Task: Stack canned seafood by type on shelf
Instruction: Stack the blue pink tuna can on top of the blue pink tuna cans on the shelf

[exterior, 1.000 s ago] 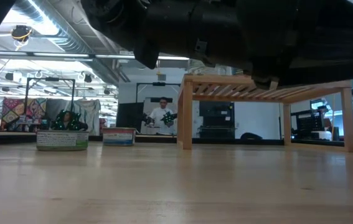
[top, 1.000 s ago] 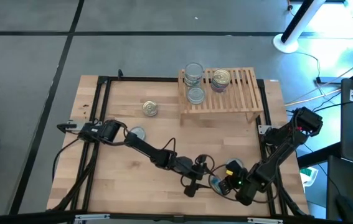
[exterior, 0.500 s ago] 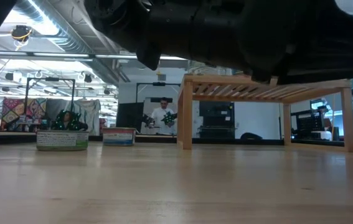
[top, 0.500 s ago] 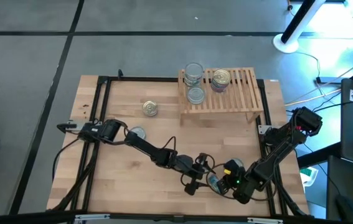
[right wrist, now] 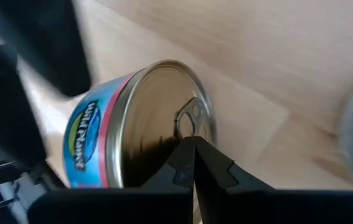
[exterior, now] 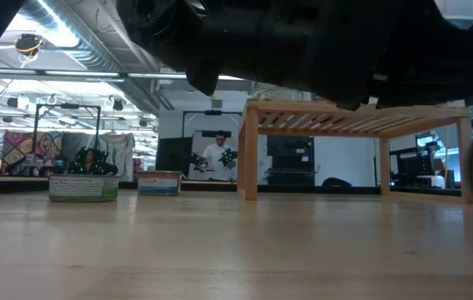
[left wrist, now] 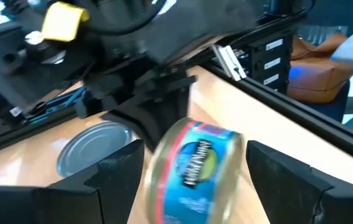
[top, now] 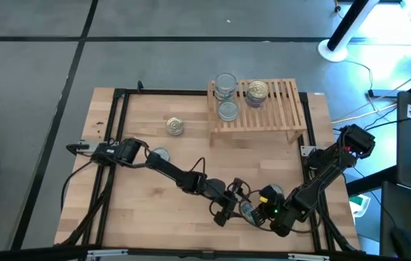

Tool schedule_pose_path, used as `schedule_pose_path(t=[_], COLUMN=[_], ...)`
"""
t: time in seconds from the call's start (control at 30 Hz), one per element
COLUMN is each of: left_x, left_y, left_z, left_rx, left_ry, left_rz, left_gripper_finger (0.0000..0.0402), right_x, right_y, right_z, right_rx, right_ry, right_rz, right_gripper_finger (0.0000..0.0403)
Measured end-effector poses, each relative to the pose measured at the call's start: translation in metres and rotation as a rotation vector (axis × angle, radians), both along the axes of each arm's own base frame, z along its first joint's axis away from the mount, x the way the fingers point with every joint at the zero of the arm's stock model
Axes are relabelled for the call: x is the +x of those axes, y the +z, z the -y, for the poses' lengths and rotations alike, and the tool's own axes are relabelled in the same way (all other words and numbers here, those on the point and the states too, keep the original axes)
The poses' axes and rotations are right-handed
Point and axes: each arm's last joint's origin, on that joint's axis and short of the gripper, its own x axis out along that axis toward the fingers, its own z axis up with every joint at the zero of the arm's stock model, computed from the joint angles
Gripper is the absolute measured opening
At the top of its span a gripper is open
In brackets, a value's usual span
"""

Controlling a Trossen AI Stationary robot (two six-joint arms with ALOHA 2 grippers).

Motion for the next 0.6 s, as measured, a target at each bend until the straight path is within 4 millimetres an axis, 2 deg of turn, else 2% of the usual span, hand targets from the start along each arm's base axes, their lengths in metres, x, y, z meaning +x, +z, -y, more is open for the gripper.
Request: schedule_pose_path(t=[0.6], left_x=[0.0011], left_y=[-0.0012], left_z=[-0.0046], left_rx=[-0.009], left_ry=[-0.043], left_rz=[-0.011], left_gripper_finger=[0.0279], right_x=[0.0097], right_y=[0.0021], right_z=[0.0043], right_rx=[-0.012], right_ry=[0.008], right_rz=[0.04], right_gripper_finger=[0.0005])
